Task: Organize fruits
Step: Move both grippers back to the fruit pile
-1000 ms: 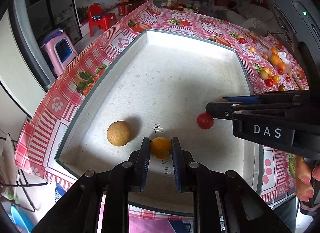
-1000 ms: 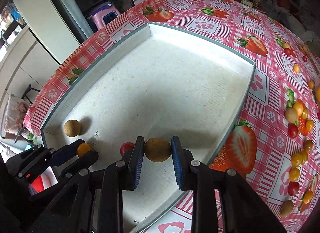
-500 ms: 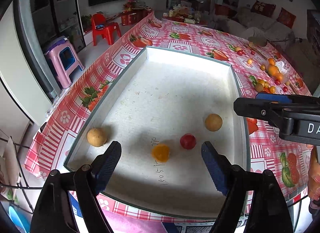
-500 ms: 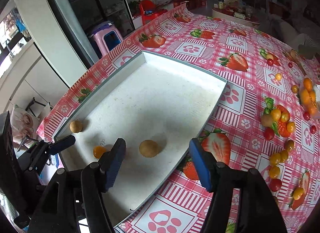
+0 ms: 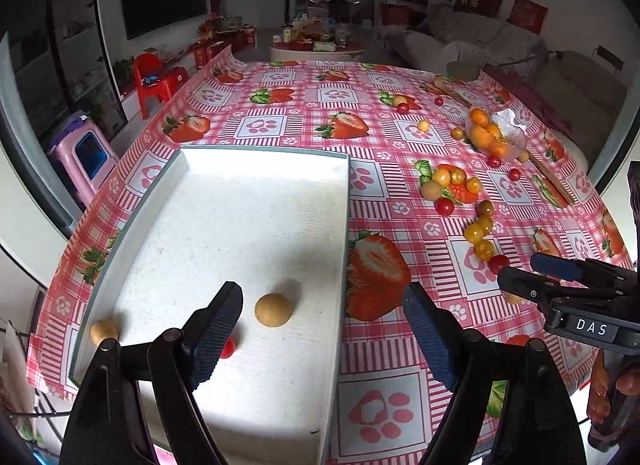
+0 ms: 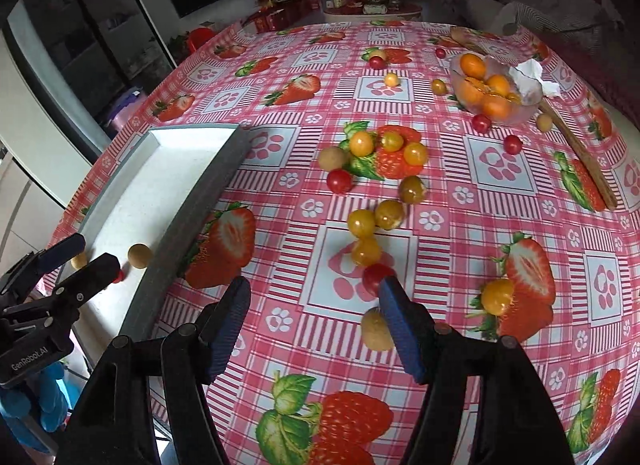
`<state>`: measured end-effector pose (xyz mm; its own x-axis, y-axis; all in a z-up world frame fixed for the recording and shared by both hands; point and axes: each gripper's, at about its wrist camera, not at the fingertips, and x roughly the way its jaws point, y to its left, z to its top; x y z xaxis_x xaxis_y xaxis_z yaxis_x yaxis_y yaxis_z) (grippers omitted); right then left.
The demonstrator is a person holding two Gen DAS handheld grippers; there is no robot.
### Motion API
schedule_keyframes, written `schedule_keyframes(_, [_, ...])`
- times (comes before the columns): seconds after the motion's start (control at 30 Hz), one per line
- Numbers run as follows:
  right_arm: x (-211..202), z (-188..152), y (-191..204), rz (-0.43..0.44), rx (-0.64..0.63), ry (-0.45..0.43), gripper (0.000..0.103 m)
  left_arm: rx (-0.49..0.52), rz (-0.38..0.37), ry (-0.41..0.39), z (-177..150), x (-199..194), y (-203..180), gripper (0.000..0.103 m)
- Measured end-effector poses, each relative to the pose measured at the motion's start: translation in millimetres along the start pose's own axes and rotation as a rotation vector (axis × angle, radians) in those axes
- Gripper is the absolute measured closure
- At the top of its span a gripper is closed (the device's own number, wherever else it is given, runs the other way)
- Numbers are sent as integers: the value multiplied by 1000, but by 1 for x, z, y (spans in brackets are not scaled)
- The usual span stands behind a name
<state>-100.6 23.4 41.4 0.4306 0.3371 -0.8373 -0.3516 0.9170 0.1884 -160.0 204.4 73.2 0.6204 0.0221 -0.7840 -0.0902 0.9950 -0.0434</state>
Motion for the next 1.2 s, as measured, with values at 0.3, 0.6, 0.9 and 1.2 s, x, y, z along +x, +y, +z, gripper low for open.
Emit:
schedule_keyframes(0.3, [-11,-21,-86,-118,120,-10,32,3,-47,79,25,54,-59,20])
schedule_keyframes(0.6, [-7,-31,-109,-148,123,-18,32,-27,-60,135,45,97,-85,20])
schedule_keyframes(0.9, [0,-26,-102,-149,88,-42,32,-71,-38,156,60,121,-92,21])
schedule_keyframes(1.2, [11,-18,-89,-202,31,-56,40,-14,17,154,62,130,-107,43])
